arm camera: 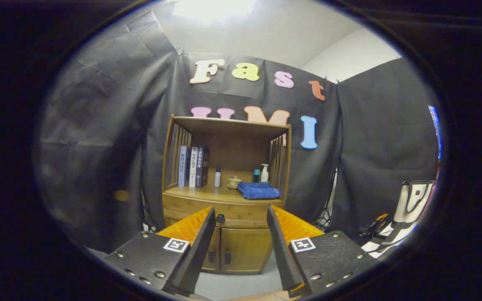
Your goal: Pull open the drawer, take out the items inside it, and place them on the countertop above the cabinet.
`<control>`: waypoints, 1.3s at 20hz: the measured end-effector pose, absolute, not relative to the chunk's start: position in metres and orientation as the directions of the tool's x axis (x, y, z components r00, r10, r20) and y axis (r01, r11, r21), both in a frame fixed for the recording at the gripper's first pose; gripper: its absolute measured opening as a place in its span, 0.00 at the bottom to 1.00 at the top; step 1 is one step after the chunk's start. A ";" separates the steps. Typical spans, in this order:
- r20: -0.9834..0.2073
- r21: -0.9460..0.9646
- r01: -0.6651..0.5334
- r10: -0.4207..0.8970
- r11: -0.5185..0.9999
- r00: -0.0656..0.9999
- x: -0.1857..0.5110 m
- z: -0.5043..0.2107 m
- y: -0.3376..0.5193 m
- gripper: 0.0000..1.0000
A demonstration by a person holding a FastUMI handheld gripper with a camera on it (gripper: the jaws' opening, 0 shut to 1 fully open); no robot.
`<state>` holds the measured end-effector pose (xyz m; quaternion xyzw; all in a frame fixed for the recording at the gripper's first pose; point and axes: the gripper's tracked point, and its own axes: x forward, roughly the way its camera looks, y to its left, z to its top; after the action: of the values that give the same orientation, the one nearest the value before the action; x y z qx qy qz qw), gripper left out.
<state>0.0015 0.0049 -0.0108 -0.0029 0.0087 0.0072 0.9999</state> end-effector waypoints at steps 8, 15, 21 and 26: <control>-0.083 -0.004 0.156 -0.155 0.988 0.984 0.055 -0.046 -0.026 0.74; -0.267 0.049 0.001 0.012 0.999 0.964 0.165 -0.155 0.036 0.74; -0.297 0.176 -0.103 0.153 0.979 0.943 0.266 -0.208 0.086 0.74; -0.320 0.215 -0.145 0.210 0.966 0.924 0.322 -0.242 0.108 0.74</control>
<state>0.3219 0.1081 -0.2421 0.0942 0.1728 0.0907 0.9762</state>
